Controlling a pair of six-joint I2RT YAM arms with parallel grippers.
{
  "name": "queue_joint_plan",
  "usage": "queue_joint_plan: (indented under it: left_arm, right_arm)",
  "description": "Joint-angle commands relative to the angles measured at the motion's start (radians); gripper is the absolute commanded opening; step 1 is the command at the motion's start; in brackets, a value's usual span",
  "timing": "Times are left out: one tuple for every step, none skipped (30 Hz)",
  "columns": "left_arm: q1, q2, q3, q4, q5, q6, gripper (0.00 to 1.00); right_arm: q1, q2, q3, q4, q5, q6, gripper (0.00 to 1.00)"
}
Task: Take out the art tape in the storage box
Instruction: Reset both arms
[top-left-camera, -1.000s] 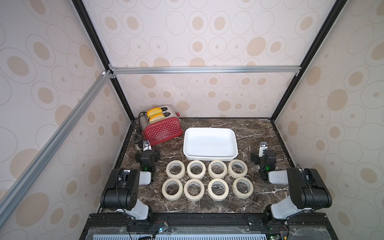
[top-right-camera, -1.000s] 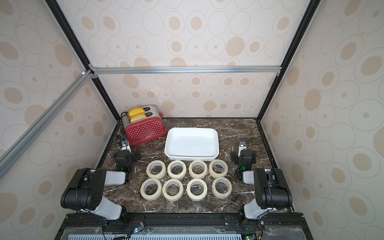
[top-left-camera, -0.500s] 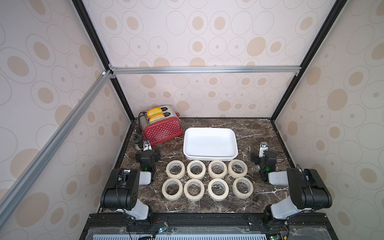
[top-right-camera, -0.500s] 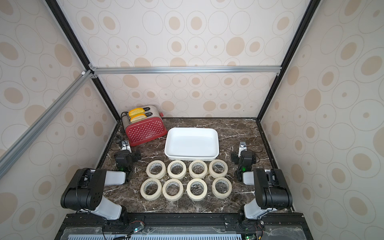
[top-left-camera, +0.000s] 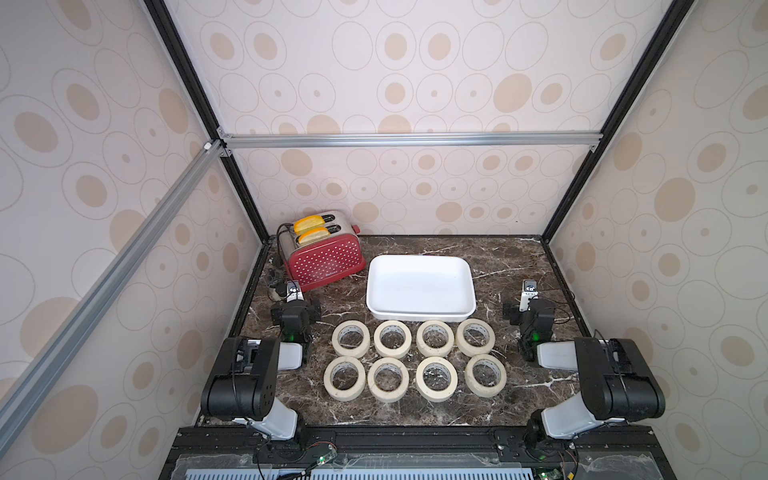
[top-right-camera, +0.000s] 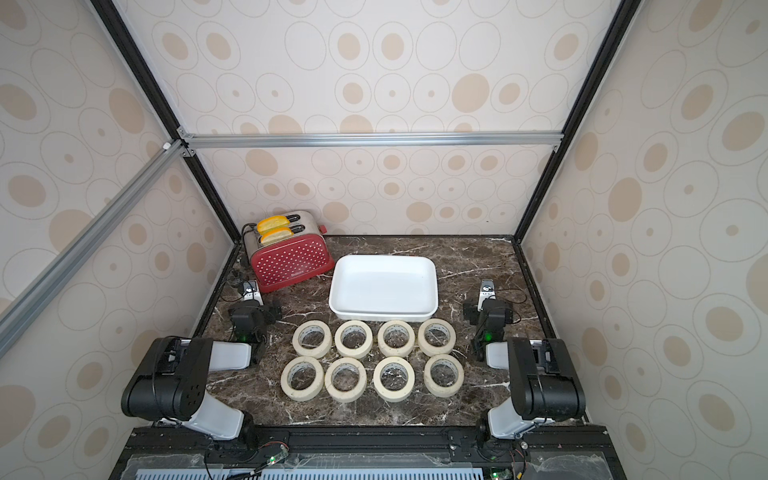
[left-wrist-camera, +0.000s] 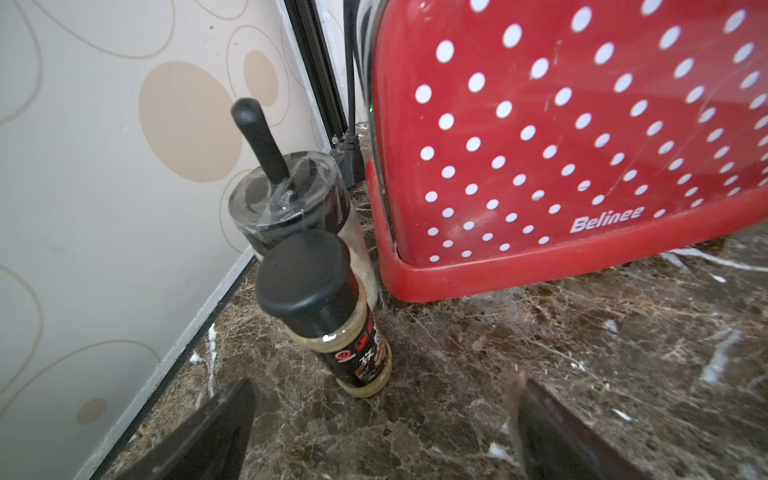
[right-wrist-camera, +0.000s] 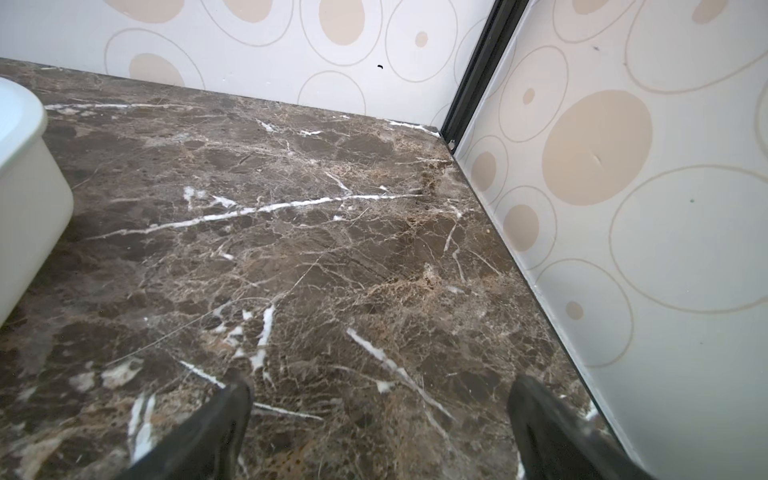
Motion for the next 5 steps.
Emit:
queue_joint_plan:
  left_arm:
    - [0.004, -0.004, 0.02, -0.013, 0.002, -0.013, 0.99]
    - [0.004, -0.004, 0.021, -0.016, 0.002, -0.013, 0.99]
    - [0.004, -0.005, 0.021, -0.014, 0.001, -0.012, 0.99]
    - [0.004, -0.007, 0.017, -0.014, 0.002, -0.013, 0.99]
    - [0.003, -0.007, 0.018, -0.012, 0.002, -0.013, 0.99]
  right_arm:
    - [-0.004, 0.002, 0.006, -0.042, 0.016, 0.011, 1.0]
    - [-0.004, 0.001, 0.005, -0.043, 0.015, 0.011, 1.0]
    - [-0.004, 0.002, 0.006, -0.042, 0.016, 0.011, 1.0]
    - [-0.004, 0.0, 0.005, -0.043, 0.016, 0.011, 1.0]
    - [-0.004, 0.0, 0.005, -0.043, 0.016, 0.011, 1.0]
